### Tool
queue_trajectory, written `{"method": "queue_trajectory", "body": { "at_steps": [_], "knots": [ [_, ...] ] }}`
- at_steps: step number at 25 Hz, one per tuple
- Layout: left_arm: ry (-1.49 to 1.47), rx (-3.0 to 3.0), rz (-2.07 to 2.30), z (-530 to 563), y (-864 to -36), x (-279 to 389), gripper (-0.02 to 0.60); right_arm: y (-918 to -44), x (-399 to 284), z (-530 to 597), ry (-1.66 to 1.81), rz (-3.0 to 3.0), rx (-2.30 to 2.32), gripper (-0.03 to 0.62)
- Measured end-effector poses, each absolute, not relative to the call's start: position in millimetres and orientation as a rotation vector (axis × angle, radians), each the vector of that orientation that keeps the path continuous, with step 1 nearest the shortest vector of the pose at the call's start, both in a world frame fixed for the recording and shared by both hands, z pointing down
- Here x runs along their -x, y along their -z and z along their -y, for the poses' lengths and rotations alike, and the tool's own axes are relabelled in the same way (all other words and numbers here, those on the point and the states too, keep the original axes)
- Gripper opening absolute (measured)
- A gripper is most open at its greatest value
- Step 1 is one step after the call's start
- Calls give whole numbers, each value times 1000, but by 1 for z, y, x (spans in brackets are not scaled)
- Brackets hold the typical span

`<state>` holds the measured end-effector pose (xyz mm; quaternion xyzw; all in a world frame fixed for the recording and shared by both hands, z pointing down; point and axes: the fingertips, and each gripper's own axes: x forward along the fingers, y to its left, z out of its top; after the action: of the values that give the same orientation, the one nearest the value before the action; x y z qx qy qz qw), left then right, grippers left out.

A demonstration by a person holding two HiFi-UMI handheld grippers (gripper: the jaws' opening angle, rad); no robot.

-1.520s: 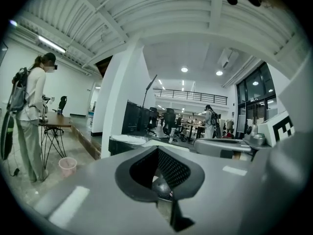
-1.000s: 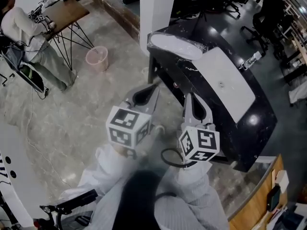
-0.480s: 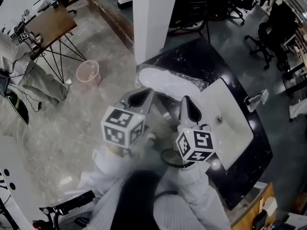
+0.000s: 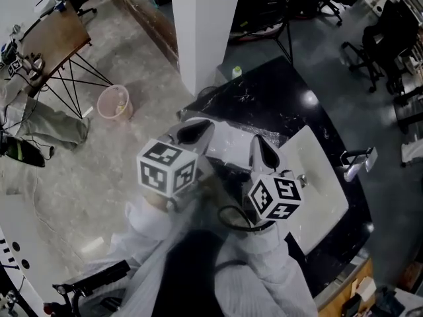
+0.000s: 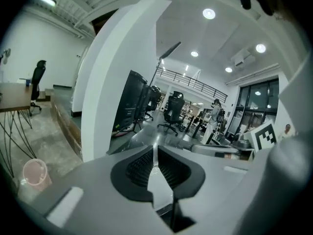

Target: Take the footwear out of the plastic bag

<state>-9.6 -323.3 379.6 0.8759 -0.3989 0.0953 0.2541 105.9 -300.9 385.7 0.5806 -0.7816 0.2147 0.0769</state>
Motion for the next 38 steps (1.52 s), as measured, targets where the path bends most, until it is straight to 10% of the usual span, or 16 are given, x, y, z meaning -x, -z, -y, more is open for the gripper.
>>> {"method": "queue_trajectory", "body": {
  "at_steps": [19, 38],
  "knots": [
    [-158, -2061, 615, 346, -459, 118, 259, -467, -219, 263, -1569, 2333, -1200, 181],
    [-254, -1954, 358, 326, -504, 86, 244, -490, -192, 258, -1995, 2415, -565, 137]
  ]
}}
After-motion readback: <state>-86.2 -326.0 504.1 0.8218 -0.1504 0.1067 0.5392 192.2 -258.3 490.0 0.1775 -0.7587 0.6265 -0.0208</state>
